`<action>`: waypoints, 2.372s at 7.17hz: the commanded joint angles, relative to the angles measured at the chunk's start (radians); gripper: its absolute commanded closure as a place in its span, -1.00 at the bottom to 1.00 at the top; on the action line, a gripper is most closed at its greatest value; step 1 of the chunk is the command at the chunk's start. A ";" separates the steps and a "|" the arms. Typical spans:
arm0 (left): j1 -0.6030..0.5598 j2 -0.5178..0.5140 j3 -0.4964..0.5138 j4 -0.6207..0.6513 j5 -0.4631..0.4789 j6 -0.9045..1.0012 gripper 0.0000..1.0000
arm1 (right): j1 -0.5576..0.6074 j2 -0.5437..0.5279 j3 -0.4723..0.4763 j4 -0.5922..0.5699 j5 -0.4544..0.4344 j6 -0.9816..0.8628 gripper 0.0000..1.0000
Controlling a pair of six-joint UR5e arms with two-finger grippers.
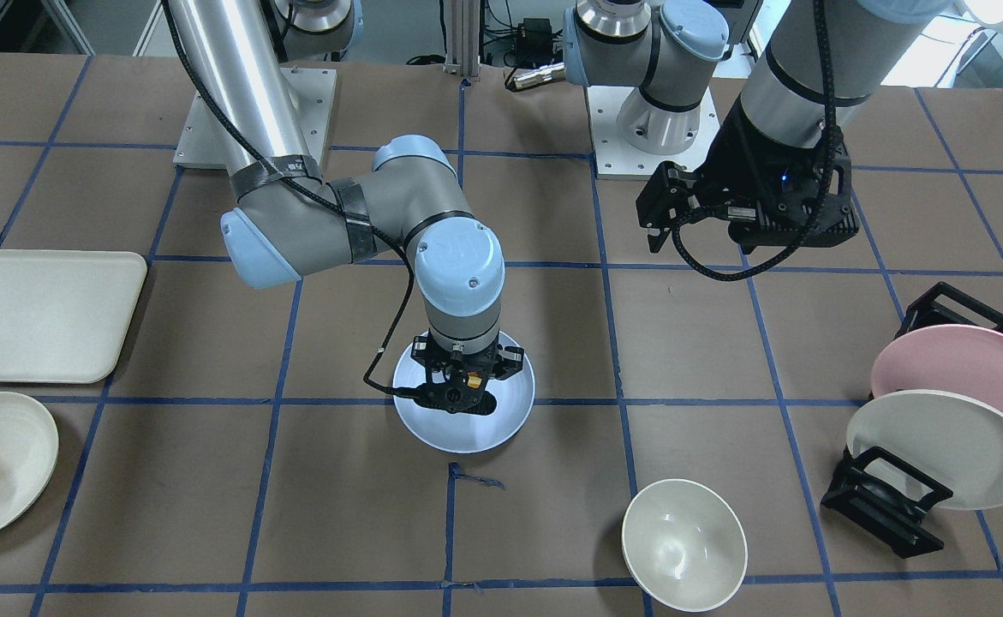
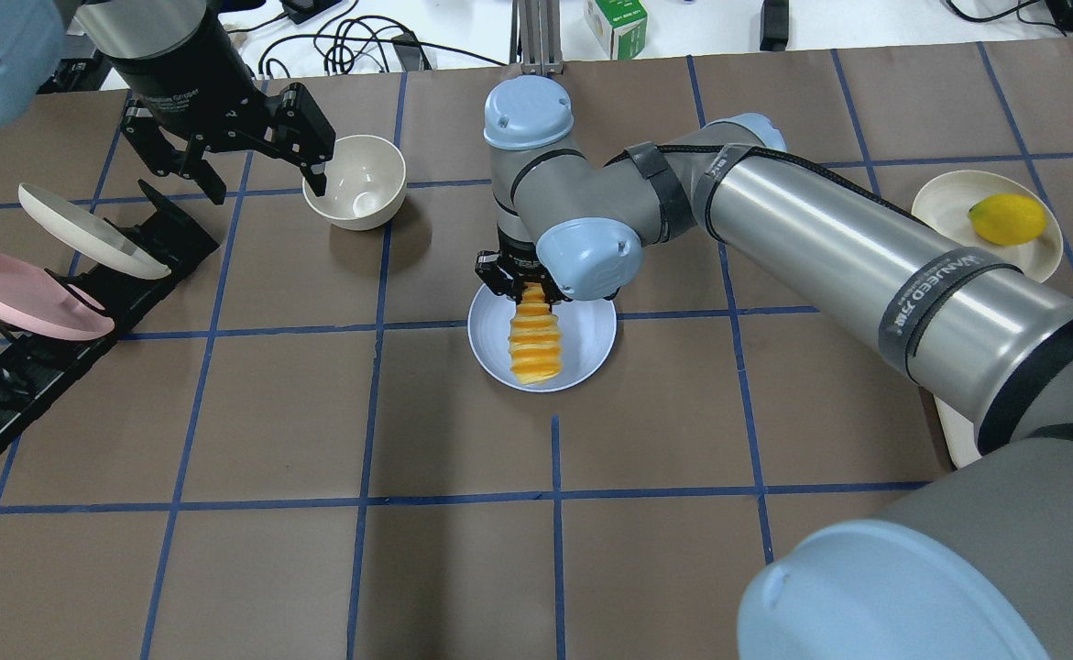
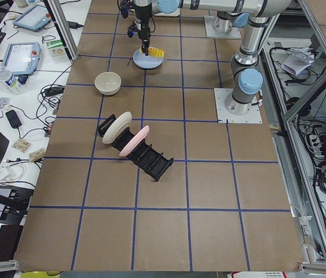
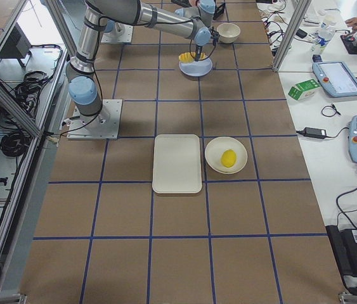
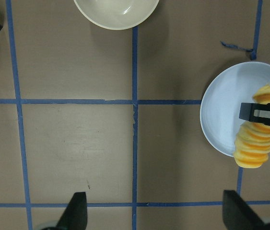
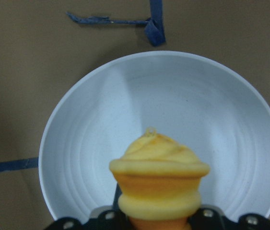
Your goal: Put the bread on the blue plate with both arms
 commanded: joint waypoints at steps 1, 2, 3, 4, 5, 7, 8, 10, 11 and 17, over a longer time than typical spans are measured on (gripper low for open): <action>0.001 0.003 -0.004 0.000 0.001 0.010 -1.00 | 0.000 0.004 0.020 -0.049 0.001 0.003 -0.86; 0.001 0.003 -0.006 0.000 0.001 0.010 -1.00 | 0.000 0.004 0.023 -0.086 0.006 0.003 -1.00; 0.001 0.003 -0.006 0.002 0.001 0.010 -1.00 | -0.001 0.011 0.020 -0.086 0.004 -0.004 -1.00; 0.001 0.003 -0.007 0.000 0.002 0.010 -1.00 | -0.012 -0.008 0.009 -0.074 0.004 -0.015 -1.00; 0.001 0.003 -0.007 0.002 0.002 0.010 -1.00 | -0.029 -0.069 0.023 -0.063 -0.008 -0.065 -1.00; 0.001 0.003 -0.007 0.003 0.002 0.010 -1.00 | -0.123 -0.203 0.014 0.163 -0.016 -0.099 -1.00; 0.001 0.003 -0.007 0.003 0.004 0.010 -1.00 | -0.179 -0.284 0.010 0.281 -0.028 -0.169 -1.00; 0.003 0.003 -0.007 0.005 0.002 0.010 -1.00 | -0.301 -0.436 0.017 0.430 -0.050 -0.360 -1.00; 0.003 0.005 -0.007 0.005 0.004 0.010 -1.00 | -0.354 -0.497 0.017 0.520 -0.053 -0.426 -1.00; 0.009 0.005 -0.006 0.005 0.002 0.010 -1.00 | -0.417 -0.579 0.035 0.578 -0.031 -0.431 -1.00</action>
